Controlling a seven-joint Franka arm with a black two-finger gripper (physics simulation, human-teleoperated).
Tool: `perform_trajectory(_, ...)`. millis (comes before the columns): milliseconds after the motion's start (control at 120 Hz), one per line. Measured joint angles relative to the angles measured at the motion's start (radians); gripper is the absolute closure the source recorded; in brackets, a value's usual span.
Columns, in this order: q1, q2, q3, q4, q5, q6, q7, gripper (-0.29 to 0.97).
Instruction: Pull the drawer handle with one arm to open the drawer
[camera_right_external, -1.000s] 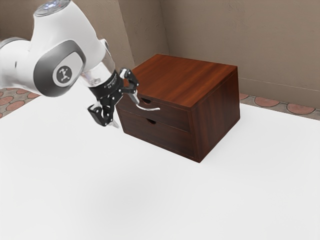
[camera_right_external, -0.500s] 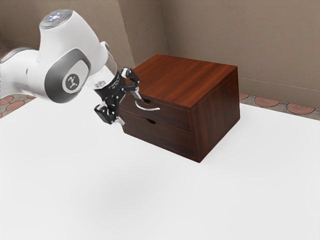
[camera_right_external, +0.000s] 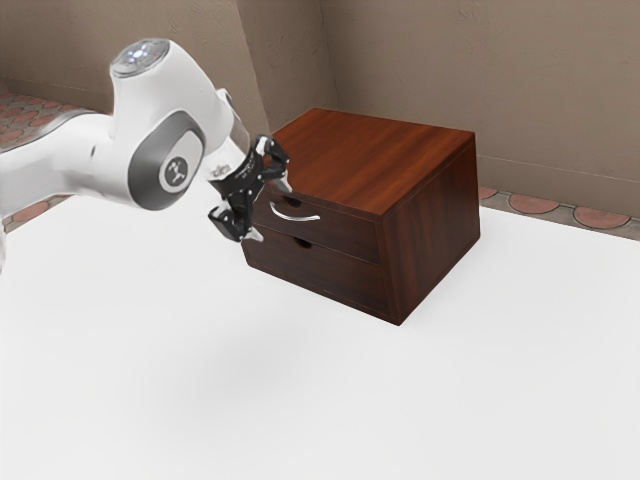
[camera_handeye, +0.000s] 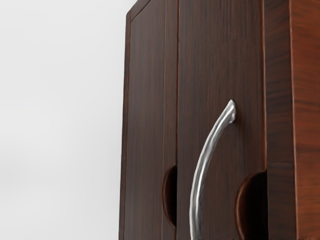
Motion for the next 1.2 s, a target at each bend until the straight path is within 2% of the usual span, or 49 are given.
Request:
perform_trajectory(408, 0.002, -0.003, 0.022, -0.004, -0.001, 0.005, 0.029, 0.08)
perform_trajectory(767, -0.01, -0.006, 0.017, -0.007, 0.001, -0.036, 0.042, 0.34)
perform_trajectory(933, -0.016, -0.073, 0.019, -0.133, 0.003, 0.062, 0.044, 0.38)
perform_trajectory(1200, -0.013, -0.05, 0.019, -0.134, 0.004, 0.17, 0.046, 0.4)
